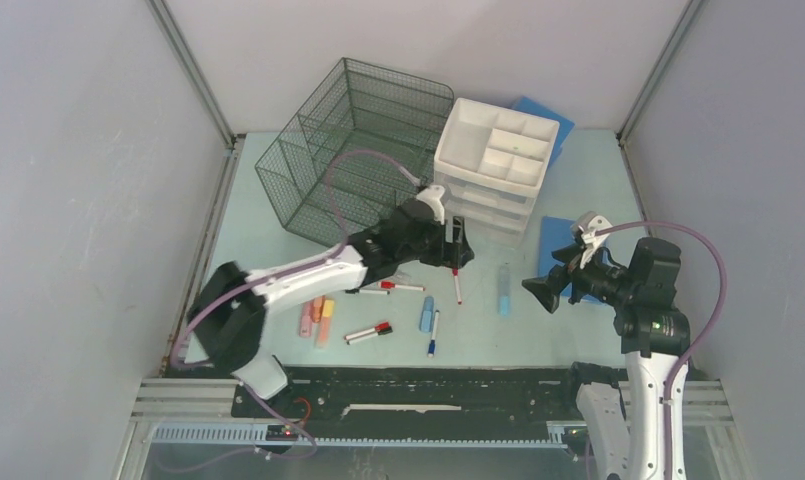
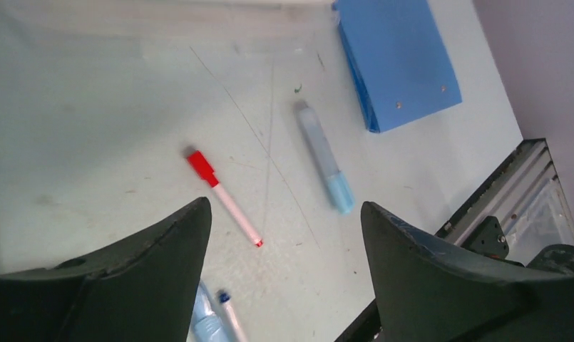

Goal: Organize the desk
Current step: Move the stationery to the center of the board, then move the storage box to the center of the board.

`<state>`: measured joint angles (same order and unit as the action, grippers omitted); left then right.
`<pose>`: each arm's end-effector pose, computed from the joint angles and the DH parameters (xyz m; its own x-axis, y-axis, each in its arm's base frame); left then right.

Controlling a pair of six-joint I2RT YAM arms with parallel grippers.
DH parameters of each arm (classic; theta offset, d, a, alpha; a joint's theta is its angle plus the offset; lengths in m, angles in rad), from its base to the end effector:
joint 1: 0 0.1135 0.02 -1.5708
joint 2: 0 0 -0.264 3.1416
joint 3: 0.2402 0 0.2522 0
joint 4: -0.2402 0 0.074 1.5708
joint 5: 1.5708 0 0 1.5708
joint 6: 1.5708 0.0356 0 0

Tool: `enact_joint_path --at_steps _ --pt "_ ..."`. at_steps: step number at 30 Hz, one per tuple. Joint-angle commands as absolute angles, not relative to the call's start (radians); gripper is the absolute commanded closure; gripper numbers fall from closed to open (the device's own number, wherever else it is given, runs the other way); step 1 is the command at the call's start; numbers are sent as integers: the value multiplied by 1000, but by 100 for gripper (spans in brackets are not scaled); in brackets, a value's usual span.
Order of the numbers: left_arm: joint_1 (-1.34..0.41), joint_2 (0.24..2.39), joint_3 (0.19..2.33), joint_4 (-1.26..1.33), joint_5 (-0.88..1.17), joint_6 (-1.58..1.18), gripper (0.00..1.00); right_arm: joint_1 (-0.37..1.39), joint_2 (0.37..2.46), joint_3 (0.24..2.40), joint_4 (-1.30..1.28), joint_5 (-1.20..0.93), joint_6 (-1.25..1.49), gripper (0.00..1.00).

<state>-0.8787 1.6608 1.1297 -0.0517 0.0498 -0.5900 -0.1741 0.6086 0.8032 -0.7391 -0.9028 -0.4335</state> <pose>0.2391 -0.2912 0.2438 -0.7344 0.0153 -0.6785 0.4656 0.7388 -0.4873 0.1174 0.0077 0.3209 -0.2302 -0.2237 -0.9471 -0.7171 0.6969 0.0097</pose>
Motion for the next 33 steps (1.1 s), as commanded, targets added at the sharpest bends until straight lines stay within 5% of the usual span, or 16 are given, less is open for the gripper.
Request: enact_joint_path --at_steps 1,7,15,33 --pt "-876 1402 1065 -117 -137 -452 15 -204 600 816 -740 -928 -443 0" --pt "-863 1120 1001 -244 -210 -385 0 -239 645 841 -651 -944 -345 0" --pt "-720 912 1008 -438 -51 -332 0 -183 868 1037 -550 -714 -200 0" --pt "-695 827 893 -483 -269 -141 0 -3 1333 1378 -351 -151 210 14"
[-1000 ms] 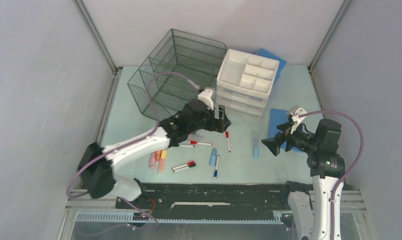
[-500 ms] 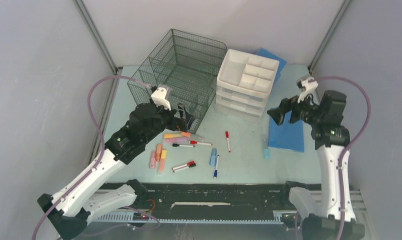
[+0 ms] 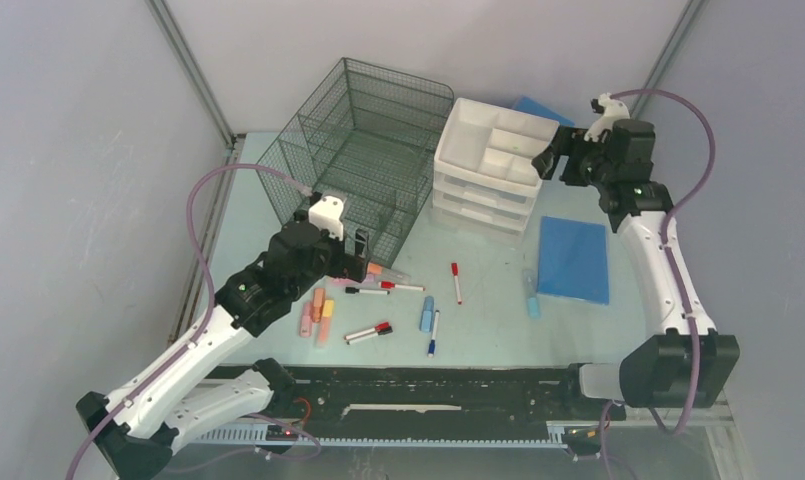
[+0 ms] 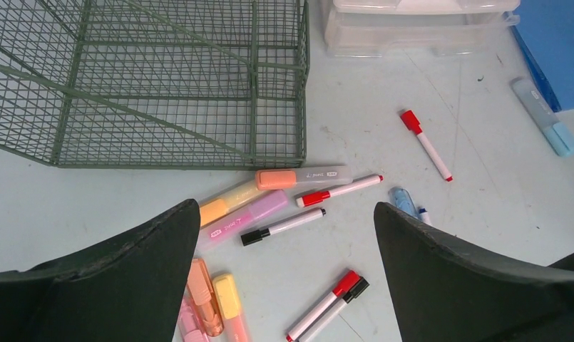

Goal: Organize the desk
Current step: Move the storage box to the center of the board.

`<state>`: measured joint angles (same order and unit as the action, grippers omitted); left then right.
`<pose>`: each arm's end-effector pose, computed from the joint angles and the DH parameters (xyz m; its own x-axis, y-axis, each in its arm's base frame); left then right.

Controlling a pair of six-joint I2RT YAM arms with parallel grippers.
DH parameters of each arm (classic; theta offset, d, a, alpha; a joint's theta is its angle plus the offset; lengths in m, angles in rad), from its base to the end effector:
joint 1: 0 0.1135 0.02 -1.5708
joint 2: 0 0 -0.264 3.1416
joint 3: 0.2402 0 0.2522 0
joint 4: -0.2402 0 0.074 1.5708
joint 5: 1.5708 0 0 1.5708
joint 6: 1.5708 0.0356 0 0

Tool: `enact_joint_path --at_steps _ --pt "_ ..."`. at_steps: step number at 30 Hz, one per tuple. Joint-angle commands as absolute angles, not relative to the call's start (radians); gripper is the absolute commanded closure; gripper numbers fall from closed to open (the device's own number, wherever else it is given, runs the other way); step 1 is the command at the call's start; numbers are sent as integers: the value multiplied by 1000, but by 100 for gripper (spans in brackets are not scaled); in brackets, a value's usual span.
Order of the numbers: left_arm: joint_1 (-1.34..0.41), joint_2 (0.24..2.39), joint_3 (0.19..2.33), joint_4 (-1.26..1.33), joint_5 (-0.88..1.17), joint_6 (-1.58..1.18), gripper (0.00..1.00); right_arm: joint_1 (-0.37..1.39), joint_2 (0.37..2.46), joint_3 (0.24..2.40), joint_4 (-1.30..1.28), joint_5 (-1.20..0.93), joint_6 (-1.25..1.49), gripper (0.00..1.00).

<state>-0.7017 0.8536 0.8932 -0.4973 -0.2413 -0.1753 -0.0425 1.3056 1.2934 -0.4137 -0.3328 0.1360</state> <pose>0.1478 -0.1137 0.3341 -0.4131 0.1274 -0.9017 0.3971 0.9163 -0.0525 0.2947 -0.0009 0.3808 -0.4438 0.1471 -0.8840 -0.1987 0.9457 0.2572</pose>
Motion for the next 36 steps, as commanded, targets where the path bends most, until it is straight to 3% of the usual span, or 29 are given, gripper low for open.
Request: enact_joint_path --at_steps 1,10,21,27,31,36 --pt "-696 827 894 -482 -271 -141 0 20 1348 1395 -353 -114 216 16" --pt "-695 810 891 -483 -290 -143 0 47 1485 1497 -407 -2 223 46" --pt "-694 808 890 -483 -307 -143 0 57 1582 1571 -445 22 227 68" --pt "-694 806 889 -483 -309 -144 0 58 1542 1542 -468 11 240 94" --pt "-695 807 890 -483 -309 -144 0 64 1432 1483 -468 -23 257 100" --pt "-695 808 890 -484 -307 -146 0 77 1300 1378 -481 -72 296 100"
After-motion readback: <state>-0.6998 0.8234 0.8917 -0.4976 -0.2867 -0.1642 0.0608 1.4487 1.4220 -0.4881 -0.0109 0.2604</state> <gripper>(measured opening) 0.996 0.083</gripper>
